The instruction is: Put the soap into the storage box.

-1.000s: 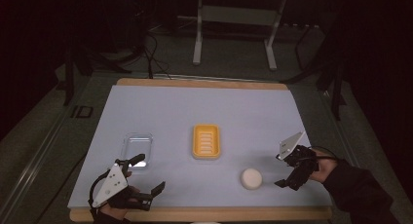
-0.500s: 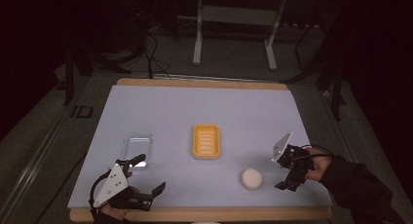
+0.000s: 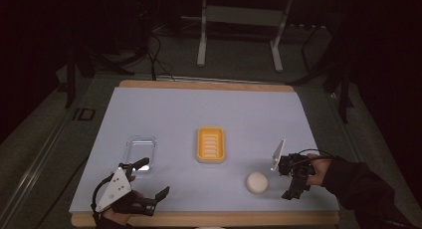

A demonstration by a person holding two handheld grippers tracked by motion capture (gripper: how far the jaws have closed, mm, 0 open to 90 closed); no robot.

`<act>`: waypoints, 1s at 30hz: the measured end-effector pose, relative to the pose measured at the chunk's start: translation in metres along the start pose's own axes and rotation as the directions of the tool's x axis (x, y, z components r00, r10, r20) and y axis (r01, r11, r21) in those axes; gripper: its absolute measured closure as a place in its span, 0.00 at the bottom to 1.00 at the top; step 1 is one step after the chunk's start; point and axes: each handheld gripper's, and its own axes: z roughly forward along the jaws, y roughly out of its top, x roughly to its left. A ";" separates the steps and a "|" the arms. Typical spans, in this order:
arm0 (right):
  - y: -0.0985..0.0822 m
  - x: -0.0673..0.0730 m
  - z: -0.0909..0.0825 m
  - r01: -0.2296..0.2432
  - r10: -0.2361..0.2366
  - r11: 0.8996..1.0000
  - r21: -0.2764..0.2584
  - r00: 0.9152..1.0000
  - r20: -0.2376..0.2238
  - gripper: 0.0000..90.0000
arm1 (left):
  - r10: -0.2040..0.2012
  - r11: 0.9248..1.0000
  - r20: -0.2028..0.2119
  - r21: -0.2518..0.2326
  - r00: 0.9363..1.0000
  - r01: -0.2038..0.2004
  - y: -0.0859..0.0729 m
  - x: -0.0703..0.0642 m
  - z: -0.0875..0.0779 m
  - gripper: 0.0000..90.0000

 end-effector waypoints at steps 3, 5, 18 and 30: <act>0.003 -0.002 -0.001 0.003 -0.004 1.000 -0.014 1.000 -0.009 0.14 | -0.001 1.000 0.003 -0.001 1.000 0.001 0.000 0.000 0.000 0.00; 0.005 -0.002 -0.001 0.004 -0.004 1.000 -0.024 1.000 -0.005 0.14 | -0.002 1.000 0.004 -0.002 1.000 0.002 0.000 0.000 0.000 0.00; 0.019 -0.005 0.008 0.063 -0.063 0.991 -0.122 0.998 0.003 0.14 | -0.008 1.000 0.009 -0.011 1.000 0.008 0.000 0.000 0.000 0.00; 0.025 -0.005 0.015 0.100 -0.102 0.961 -0.256 0.995 0.004 0.14 | -0.006 1.000 0.012 -0.011 1.000 0.006 0.000 0.000 0.000 0.00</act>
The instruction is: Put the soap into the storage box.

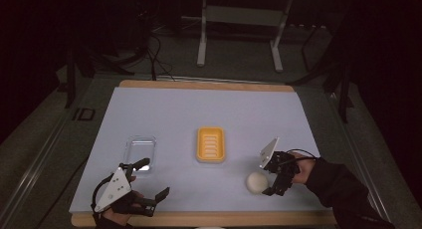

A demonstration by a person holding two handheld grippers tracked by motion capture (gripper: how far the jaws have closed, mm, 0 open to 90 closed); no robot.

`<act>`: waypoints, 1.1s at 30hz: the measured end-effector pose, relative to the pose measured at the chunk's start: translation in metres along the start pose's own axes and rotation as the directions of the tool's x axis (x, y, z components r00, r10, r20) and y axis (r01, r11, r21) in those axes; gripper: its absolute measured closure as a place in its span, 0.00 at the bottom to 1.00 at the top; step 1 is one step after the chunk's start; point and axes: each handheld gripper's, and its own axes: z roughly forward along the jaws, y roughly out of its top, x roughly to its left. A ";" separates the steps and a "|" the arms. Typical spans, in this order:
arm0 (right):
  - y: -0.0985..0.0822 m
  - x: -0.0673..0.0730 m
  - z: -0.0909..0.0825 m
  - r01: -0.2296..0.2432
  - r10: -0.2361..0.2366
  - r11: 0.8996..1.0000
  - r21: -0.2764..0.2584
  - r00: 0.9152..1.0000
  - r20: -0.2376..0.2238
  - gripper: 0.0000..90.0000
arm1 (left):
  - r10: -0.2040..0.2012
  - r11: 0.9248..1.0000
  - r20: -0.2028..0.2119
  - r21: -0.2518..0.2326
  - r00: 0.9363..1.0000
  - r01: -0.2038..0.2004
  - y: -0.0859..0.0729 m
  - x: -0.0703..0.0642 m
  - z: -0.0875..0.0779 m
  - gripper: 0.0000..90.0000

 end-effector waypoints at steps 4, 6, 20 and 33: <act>0.000 0.002 0.006 0.026 -0.025 0.999 -0.025 0.999 0.038 0.14 | 0.000 1.000 0.003 0.000 1.000 0.000 0.000 0.000 0.000 0.00; 0.000 0.002 0.010 0.028 -0.027 0.999 -0.032 0.999 0.036 0.14 | 0.000 1.000 0.004 0.002 1.000 0.000 0.000 0.000 0.000 0.00; 0.001 0.005 0.030 0.097 -0.097 0.995 0.005 0.992 0.081 0.16 | 0.001 1.000 0.007 0.005 1.000 -0.001 0.000 -0.001 0.001 0.00; 0.002 0.003 0.045 0.068 -0.072 0.997 0.046 0.994 0.088 0.23 | 0.006 1.000 0.012 0.012 1.000 -0.006 0.000 0.000 0.001 0.00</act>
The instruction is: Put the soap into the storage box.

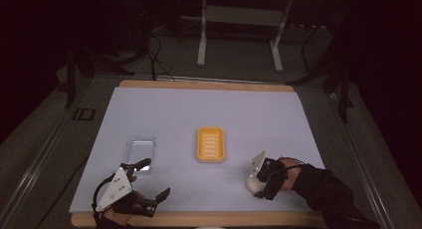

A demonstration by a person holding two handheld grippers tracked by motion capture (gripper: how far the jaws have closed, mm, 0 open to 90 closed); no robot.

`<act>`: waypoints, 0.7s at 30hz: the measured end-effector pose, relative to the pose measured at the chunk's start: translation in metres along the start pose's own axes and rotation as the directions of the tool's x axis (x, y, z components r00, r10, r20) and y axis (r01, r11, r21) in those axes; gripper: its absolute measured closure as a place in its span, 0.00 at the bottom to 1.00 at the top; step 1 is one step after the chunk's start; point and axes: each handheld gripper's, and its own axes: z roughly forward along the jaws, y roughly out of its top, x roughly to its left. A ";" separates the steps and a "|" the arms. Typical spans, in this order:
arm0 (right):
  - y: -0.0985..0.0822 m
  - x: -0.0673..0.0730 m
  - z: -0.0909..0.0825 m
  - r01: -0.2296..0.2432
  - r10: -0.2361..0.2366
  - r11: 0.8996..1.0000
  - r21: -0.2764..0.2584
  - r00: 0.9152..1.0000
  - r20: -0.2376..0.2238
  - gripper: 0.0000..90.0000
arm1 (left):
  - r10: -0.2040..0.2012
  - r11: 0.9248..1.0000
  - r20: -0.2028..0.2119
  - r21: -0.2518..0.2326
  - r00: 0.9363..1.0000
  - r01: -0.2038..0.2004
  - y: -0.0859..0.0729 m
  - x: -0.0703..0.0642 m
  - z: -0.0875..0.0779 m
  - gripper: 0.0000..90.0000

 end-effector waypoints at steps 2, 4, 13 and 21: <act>0.001 0.001 0.001 -0.008 0.008 1.000 0.007 1.000 0.002 0.24 | 0.000 1.000 0.000 -0.001 1.000 0.000 0.000 0.000 0.000 0.00; 0.001 0.001 0.003 -0.005 0.005 1.000 0.011 1.000 0.005 0.24 | 0.000 1.000 0.000 -0.001 1.000 0.000 0.000 0.000 0.000 0.00; 0.008 0.000 0.005 -0.051 0.050 0.997 0.063 0.999 0.006 0.28 | 0.001 1.000 0.001 0.002 1.000 -0.001 0.000 0.000 0.000 0.00; 0.008 -0.005 -0.001 -0.052 0.053 0.996 0.074 0.999 -0.005 0.28 | 0.001 1.000 0.002 -0.001 1.000 -0.001 0.000 0.000 0.000 0.00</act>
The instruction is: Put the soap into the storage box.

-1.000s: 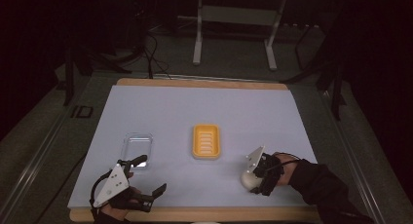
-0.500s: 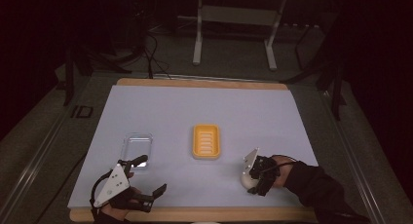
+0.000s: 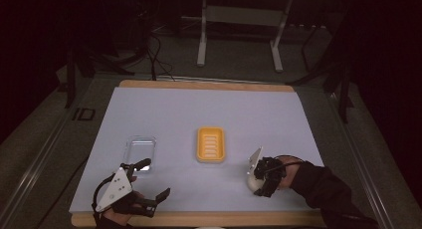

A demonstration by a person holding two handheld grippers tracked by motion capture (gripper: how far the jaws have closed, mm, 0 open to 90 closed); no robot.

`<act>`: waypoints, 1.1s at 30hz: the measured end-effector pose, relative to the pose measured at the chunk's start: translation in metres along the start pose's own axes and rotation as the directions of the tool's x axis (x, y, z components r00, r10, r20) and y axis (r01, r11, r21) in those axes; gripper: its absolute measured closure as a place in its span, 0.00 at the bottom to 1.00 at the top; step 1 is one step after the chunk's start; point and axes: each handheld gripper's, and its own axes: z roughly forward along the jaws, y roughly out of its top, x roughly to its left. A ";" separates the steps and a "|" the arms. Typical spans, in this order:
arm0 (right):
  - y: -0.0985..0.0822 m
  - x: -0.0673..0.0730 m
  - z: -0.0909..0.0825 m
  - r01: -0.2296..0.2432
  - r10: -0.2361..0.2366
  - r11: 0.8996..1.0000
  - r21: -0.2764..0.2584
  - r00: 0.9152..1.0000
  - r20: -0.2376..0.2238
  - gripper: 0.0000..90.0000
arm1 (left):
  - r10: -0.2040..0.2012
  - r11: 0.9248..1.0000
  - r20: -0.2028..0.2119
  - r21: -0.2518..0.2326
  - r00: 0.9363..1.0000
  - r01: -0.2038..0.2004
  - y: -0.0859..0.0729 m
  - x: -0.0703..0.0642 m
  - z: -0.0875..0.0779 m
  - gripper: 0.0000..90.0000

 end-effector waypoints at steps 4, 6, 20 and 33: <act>0.000 -0.002 -0.009 0.002 -0.001 1.000 -0.018 1.000 0.002 0.28 | 0.000 1.000 0.001 0.002 1.000 0.000 0.000 0.000 0.000 0.00; 0.002 -0.003 -0.014 0.000 0.000 1.000 -0.013 1.000 0.010 0.28 | 0.000 1.000 0.002 0.003 1.000 0.000 0.000 0.000 0.000 0.00; 0.014 -0.018 -0.040 -0.024 0.024 1.000 -0.016 1.000 0.019 0.28 | -0.001 1.000 0.001 0.000 1.000 0.001 0.000 0.000 0.000 0.00; 0.029 -0.029 -0.052 -0.029 0.029 0.999 -0.017 0.999 0.026 0.28 | -0.002 1.000 0.002 0.001 1.000 0.002 0.000 0.000 0.000 0.00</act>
